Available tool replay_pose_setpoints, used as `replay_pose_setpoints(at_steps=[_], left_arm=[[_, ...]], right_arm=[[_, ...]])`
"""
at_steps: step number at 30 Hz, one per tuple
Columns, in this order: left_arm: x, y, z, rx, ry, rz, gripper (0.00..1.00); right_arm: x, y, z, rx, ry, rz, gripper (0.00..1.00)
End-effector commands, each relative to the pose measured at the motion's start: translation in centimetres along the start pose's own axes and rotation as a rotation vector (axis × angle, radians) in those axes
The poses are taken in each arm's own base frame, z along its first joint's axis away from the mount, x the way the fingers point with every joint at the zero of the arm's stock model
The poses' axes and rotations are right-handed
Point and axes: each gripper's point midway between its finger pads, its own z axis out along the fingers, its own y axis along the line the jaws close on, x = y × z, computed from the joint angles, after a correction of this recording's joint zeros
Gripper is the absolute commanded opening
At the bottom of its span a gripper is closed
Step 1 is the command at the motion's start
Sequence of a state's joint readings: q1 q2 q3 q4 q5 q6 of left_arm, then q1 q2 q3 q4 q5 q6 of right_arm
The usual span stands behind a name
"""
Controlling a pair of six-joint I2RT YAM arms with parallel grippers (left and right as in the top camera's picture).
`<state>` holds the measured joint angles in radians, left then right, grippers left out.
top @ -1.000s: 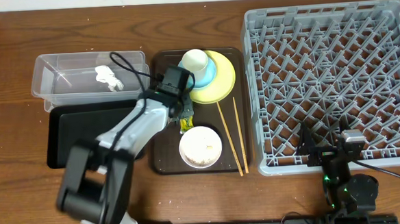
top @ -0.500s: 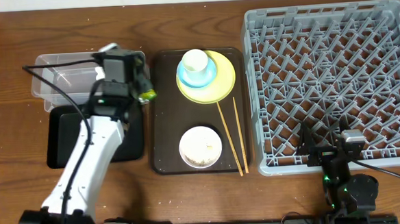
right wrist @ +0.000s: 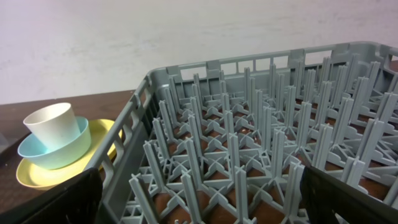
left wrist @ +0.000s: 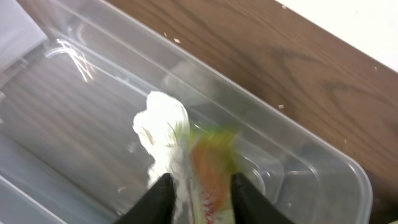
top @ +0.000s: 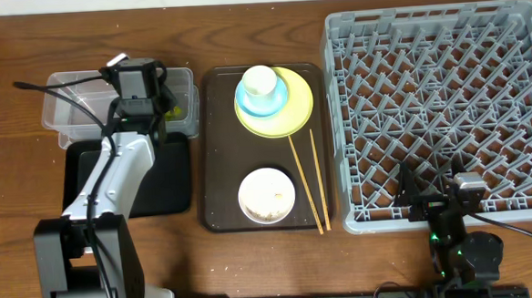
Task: Sort waste into correct bins and load items into the dishwasher rack
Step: 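Carry the yellow wrapper left and release it into the clear bin, then move the left gripper to the white rice bowl's rim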
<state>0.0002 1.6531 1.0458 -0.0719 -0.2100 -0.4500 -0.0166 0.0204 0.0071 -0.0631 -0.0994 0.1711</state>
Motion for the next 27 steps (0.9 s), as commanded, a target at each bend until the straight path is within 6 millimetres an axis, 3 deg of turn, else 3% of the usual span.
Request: replay_pose_setpoints(at_steps=[1,3,8,13,17,22,27], left_arm=[[-0.9,1.2,0.3,-0.029,-0.023,0.01,0.49],[-1.2,1.5,0.4,-0.033,-0.029,0.002,0.55],[-1.9,1.5,-0.5,-0.025,-0.046,-0.006,0.57],[-2.2,-0.3,-3.9,0.092,-0.013,-0.012,0.57],[0.7,-3.3,-7.6,0.292,0.158,-0.037,0.57],[4.6,-3.6,-10.5,0.296,0.304,0.015,0.57],[8.2,-4.0,-12.1,0.279,0.42,0.083,0.57]], right_arm=[[0.1,-0.3,0.0,0.013,0.004,-0.014,0.99],[0.1,-0.3,0.0,0.012,0.004,-0.014,0.99],[0.1,-0.3,0.0,0.013,0.004,-0.014,0.99],[0.1,-0.3,0.0,0.012,0.004,-0.014,0.99],[0.1,-0.3,0.0,0.012,0.004,-0.014,0.99],[0.1,-0.3,0.0,0.012,0.004,-0.014,0.99],[0.1,-0.3,0.0,0.013,0.004,-0.014,0.99]])
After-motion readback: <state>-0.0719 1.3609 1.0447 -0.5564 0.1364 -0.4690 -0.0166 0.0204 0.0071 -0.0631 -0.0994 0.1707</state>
